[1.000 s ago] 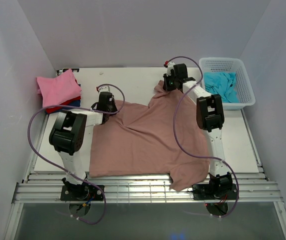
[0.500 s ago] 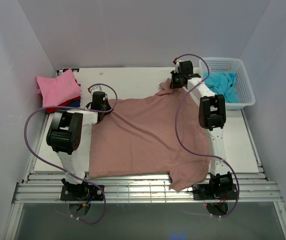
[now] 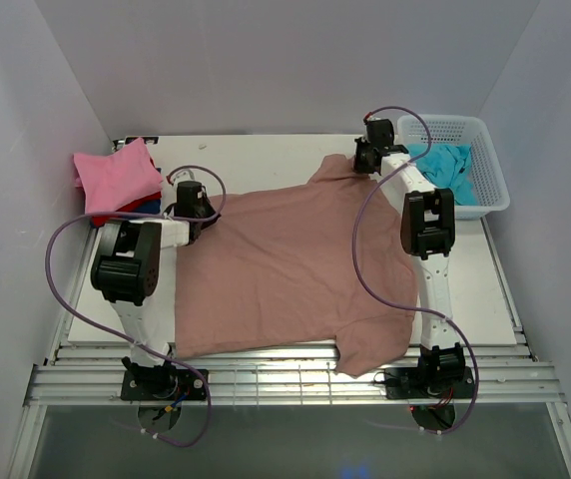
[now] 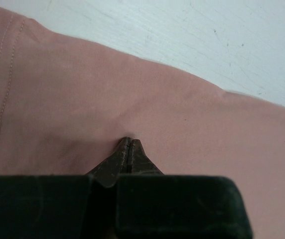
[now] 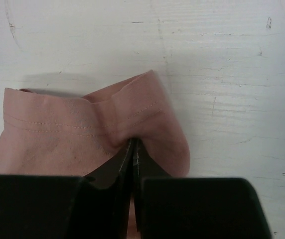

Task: Fold and stack the t-shirts
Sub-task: Flatten out the tshirt

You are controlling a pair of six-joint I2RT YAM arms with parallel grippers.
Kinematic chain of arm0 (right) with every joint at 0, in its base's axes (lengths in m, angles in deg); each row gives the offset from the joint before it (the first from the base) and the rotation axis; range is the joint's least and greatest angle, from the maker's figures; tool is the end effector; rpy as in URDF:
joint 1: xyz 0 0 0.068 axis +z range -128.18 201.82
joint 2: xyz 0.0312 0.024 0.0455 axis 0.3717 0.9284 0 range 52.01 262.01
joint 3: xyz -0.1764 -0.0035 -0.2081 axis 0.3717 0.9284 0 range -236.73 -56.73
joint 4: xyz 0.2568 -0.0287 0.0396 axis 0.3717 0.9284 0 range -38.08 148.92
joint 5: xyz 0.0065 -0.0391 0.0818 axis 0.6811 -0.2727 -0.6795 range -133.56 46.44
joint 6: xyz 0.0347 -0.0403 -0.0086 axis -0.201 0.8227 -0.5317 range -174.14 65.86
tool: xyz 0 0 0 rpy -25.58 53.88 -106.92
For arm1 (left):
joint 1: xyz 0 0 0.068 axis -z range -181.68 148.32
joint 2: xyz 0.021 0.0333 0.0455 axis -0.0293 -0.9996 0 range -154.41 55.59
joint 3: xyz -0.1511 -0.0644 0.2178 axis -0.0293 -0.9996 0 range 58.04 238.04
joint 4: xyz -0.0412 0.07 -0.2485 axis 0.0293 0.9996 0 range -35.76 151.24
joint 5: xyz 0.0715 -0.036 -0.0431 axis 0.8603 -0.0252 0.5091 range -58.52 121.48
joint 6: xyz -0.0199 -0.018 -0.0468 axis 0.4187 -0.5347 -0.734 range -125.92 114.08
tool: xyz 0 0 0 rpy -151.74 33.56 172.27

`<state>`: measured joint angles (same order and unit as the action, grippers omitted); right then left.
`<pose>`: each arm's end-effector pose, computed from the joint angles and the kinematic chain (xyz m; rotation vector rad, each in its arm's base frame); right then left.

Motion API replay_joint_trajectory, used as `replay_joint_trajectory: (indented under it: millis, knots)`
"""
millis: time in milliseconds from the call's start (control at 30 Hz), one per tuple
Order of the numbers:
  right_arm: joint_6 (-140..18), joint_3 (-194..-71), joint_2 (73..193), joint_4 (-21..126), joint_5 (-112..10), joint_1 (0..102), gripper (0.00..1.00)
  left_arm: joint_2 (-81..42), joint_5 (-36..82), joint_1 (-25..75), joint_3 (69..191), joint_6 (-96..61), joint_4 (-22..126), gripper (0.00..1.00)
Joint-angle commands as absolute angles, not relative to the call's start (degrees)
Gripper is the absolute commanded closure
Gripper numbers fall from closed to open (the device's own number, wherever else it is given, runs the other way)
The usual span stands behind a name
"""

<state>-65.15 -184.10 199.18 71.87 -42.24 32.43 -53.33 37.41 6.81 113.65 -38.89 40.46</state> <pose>0.5672 0.1054 0.1601 0.0202 2.2702 0.1741 0.3809 -0.0531 0.1329 -0.5355 2.2064 -0.2686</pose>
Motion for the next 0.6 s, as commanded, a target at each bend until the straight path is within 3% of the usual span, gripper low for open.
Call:
replay_joint_trajectory:
  millis: [0,567]
  knots:
    - [-66.36,-186.28,201.77,71.61,-39.95,31.14,0.92,-57.52,35.17,6.32,115.86,-38.53,44.74,1.0]
    - [-71.98,-190.68,205.02,57.3,-47.07,29.38,0.88,-66.04,33.06,6.23,129.92,-37.91,47.47,1.0]
